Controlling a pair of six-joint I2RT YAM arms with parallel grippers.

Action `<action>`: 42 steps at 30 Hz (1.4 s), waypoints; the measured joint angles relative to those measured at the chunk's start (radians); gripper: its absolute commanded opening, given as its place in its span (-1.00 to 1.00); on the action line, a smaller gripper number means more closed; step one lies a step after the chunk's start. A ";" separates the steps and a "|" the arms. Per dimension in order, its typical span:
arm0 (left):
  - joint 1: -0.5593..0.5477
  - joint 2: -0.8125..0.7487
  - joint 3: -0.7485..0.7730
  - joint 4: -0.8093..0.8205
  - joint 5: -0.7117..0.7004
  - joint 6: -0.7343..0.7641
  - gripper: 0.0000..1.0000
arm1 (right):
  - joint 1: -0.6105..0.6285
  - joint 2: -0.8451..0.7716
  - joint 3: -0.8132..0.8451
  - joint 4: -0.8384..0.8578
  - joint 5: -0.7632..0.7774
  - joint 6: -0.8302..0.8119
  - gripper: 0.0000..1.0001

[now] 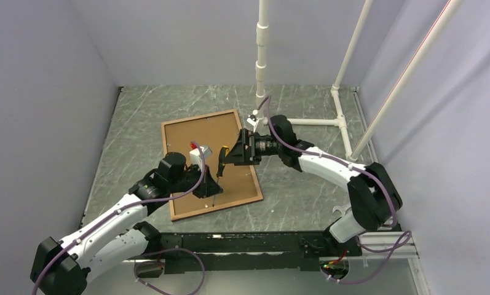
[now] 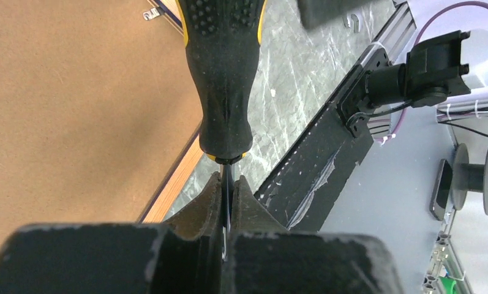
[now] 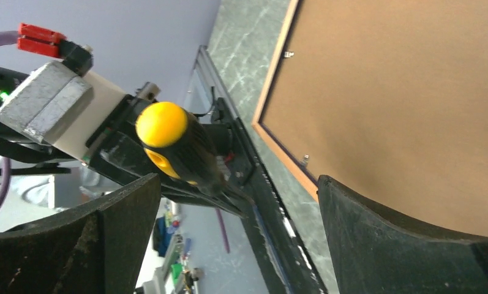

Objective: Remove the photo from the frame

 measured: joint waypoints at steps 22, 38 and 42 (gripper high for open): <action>0.000 -0.056 0.095 -0.208 -0.158 0.347 -1.00 | -0.074 -0.061 0.100 -0.358 -0.055 -0.200 0.99; 0.000 -0.109 0.099 -0.179 -0.032 0.380 -1.00 | 0.058 -0.112 0.066 -0.039 0.009 -0.166 0.53; 0.000 -0.109 0.099 -0.183 -0.129 0.381 -1.00 | 0.110 -0.102 0.110 -0.106 0.141 -0.151 0.41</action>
